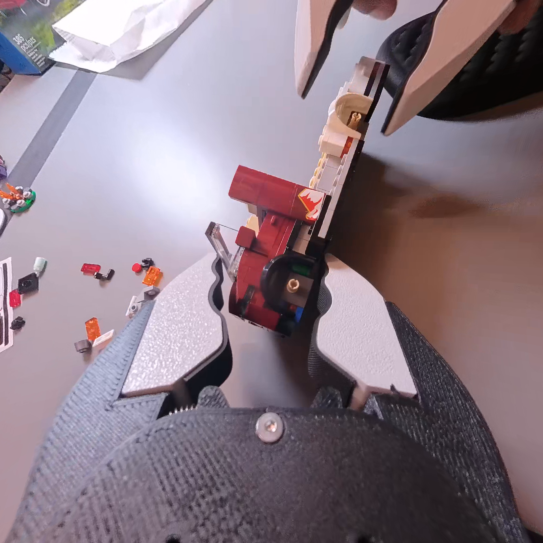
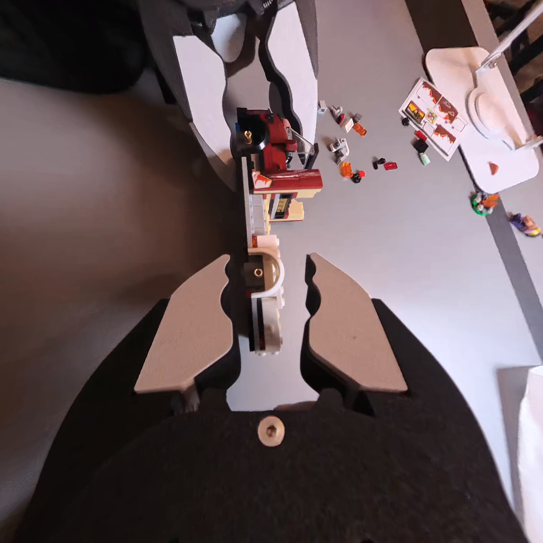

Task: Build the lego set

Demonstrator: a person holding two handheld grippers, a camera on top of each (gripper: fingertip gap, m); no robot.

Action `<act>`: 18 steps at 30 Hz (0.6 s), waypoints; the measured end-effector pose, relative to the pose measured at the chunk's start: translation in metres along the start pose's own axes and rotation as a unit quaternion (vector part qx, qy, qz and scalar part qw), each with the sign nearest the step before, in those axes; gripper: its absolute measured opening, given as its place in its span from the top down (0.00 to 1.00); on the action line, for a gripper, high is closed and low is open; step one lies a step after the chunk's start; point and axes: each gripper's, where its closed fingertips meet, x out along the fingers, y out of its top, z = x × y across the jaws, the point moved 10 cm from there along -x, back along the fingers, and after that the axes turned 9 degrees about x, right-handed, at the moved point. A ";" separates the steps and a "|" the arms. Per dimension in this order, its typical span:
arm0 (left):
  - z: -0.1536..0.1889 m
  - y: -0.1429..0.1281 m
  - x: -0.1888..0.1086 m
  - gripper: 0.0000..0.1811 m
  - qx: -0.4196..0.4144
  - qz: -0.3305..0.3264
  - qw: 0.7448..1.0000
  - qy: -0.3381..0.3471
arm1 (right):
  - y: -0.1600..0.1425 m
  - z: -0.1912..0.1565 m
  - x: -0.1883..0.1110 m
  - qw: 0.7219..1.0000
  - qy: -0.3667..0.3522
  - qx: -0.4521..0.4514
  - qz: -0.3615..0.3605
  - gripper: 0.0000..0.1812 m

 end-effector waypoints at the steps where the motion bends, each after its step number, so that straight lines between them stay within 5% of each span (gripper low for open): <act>1: 0.000 0.000 0.000 0.65 -0.002 -0.001 1.000 0.001 | 0.002 -0.001 0.003 1.000 -0.001 -0.014 -0.005 0.77; 7: 0.003 0.000 -0.001 0.65 -0.006 -0.006 1.000 0.007 | 0.007 -0.004 0.021 0.999 0.013 -0.031 -0.037 0.85; 18: 0.003 0.000 0.000 0.65 -0.016 -0.004 1.000 0.007 | 0.010 0.001 0.024 0.998 0.038 -0.007 -0.057 0.86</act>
